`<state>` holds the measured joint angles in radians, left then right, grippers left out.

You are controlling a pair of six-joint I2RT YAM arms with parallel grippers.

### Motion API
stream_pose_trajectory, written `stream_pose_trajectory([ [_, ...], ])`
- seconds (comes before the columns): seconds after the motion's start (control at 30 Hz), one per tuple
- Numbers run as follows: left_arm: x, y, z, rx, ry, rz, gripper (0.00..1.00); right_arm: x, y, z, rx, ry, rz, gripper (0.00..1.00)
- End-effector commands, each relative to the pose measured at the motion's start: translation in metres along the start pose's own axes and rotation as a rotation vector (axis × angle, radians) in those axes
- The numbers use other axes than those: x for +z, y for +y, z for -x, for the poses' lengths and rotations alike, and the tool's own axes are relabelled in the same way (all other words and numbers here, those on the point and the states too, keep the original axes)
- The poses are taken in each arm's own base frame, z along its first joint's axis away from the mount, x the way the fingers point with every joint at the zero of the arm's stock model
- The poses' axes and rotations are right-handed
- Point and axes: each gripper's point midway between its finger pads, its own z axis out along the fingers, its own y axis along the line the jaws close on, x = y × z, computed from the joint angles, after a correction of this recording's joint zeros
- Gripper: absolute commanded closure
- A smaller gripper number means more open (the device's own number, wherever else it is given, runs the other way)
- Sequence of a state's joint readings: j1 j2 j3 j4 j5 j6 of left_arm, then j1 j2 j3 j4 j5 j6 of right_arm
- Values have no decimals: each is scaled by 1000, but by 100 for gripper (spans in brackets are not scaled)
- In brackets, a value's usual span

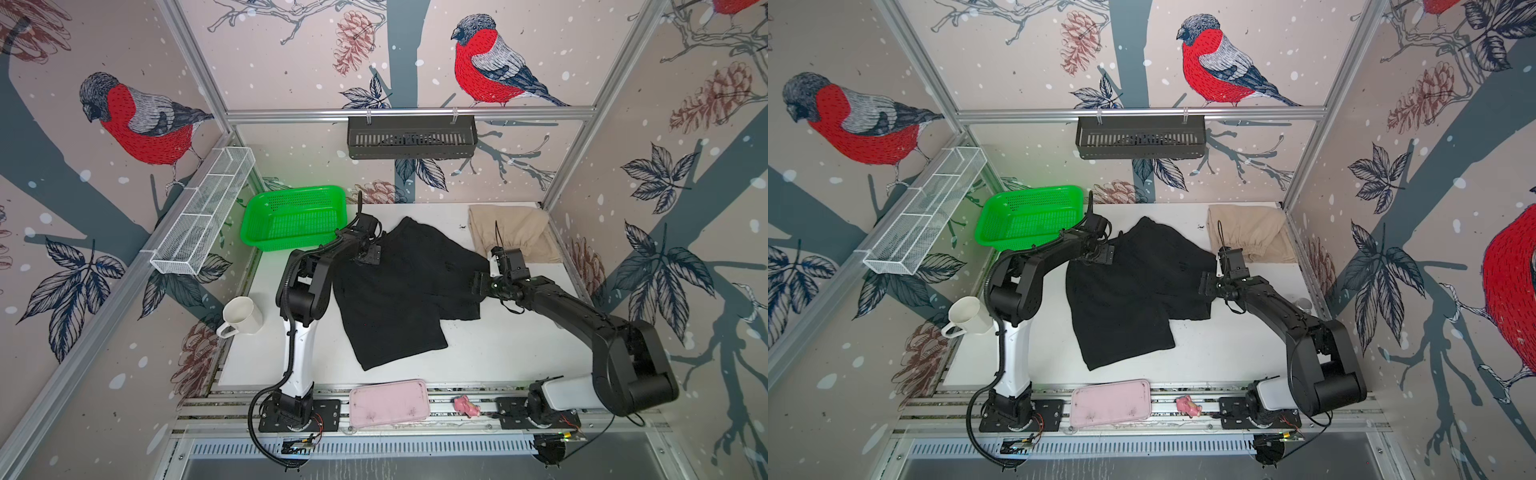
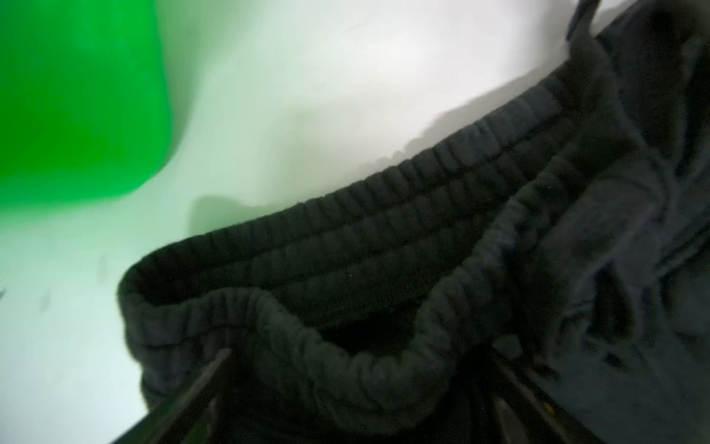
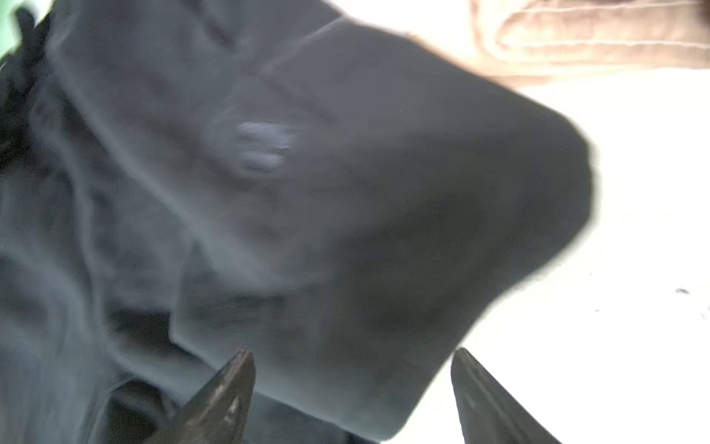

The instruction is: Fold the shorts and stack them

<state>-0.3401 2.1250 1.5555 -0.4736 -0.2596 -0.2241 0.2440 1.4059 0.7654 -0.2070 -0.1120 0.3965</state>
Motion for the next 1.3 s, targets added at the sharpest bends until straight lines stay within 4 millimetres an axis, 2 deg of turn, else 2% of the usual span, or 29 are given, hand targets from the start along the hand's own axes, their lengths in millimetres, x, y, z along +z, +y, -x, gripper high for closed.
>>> stream_pose_trajectory([
  [0.0,-26,8,12,-65,-53,14,3,1,-1,10,54,-37,32,17],
  [0.1,-51,3,35,-74,-125,-29,3,5,-15,17,108,-60,33,17],
  [0.27,-82,-13,63,-34,-222,-138,3,9,-53,47,173,-167,-53,17],
  [0.4,-91,-46,75,71,-283,-298,3,28,-69,56,199,-162,-70,18],
  [0.57,-90,-92,93,189,-372,-487,3,50,-67,61,221,-148,-18,23],
  [0.7,-73,-123,101,282,-378,-554,3,63,-58,65,207,-147,15,48],
  [0.77,-61,-136,99,326,-358,-558,3,68,-48,66,177,-144,27,65],
  [0.83,-46,-147,93,361,-327,-566,3,70,-33,69,127,-140,29,86],
  [0.9,-33,-149,92,354,-322,-542,3,69,-19,75,67,-148,0,98],
  [1.0,-15,-148,91,332,-318,-508,3,59,2,91,-22,-181,-49,99],
  [1.1,5,-133,98,289,-334,-404,3,48,12,113,-59,-228,-75,99],
  [1.27,36,-101,120,228,-337,-227,3,45,-6,151,-64,-276,-115,99],
])
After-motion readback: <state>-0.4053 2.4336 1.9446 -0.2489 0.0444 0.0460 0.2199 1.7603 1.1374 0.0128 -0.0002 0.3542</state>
